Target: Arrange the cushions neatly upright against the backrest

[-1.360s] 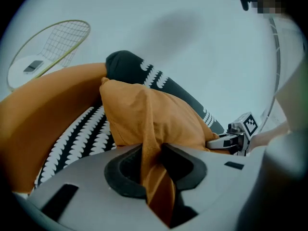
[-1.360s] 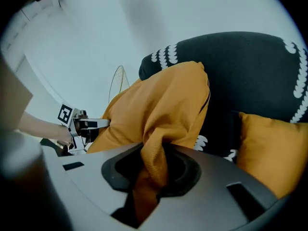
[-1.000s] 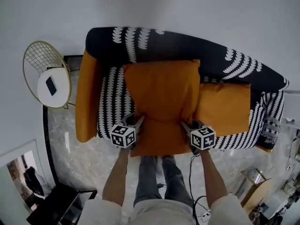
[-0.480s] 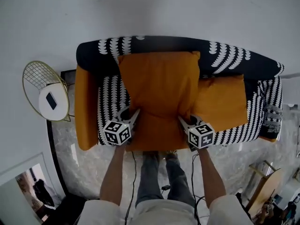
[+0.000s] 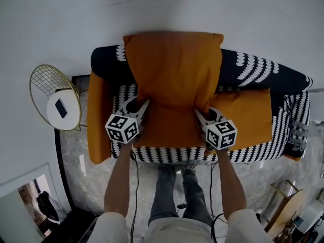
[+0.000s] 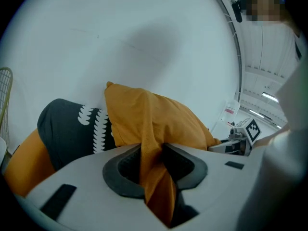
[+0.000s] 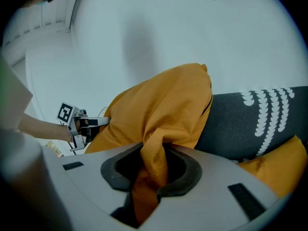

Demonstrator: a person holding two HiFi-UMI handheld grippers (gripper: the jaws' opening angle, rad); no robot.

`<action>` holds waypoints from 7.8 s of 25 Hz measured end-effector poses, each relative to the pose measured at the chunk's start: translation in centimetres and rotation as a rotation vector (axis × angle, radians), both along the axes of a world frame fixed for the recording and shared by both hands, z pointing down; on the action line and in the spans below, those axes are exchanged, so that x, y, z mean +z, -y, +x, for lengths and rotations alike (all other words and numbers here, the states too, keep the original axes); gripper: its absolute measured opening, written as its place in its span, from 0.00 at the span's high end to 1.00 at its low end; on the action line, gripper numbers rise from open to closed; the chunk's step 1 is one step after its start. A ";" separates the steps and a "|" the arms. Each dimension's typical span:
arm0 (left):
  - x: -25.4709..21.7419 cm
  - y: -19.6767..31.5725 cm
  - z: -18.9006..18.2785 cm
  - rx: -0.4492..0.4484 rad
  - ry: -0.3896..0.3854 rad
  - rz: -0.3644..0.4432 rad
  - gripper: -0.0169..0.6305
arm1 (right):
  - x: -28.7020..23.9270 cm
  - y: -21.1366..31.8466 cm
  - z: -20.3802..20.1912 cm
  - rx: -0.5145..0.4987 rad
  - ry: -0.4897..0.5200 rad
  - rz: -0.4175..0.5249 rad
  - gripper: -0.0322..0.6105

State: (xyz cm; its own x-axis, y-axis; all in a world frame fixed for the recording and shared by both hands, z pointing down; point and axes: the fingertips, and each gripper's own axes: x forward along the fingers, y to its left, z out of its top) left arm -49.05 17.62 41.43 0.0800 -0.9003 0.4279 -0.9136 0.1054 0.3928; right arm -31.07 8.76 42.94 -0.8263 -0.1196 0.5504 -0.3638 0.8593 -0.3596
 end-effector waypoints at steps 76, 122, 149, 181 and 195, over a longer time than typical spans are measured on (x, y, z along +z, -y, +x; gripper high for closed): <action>6.1 14.9 37.4 0.600 0.074 -0.140 0.93 | 7.7 4.2 40.2 0.676 -0.196 -0.027 0.90; 25.6 27.6 39.4 0.862 0.230 -0.453 0.30 | 24.8 6.3 42.2 0.977 -0.186 -0.501 0.23; 16.0 21.4 43.7 0.795 0.082 -0.284 0.92 | 13.0 6.7 43.7 0.742 -0.273 -0.052 0.75; -5.3 15.9 27.7 0.334 0.212 -0.122 0.92 | -6.3 9.4 28.3 0.343 -0.048 0.253 0.75; -1.6 12.3 30.5 0.113 0.053 -0.095 0.92 | -5.2 14.0 27.9 0.164 -0.147 0.373 0.74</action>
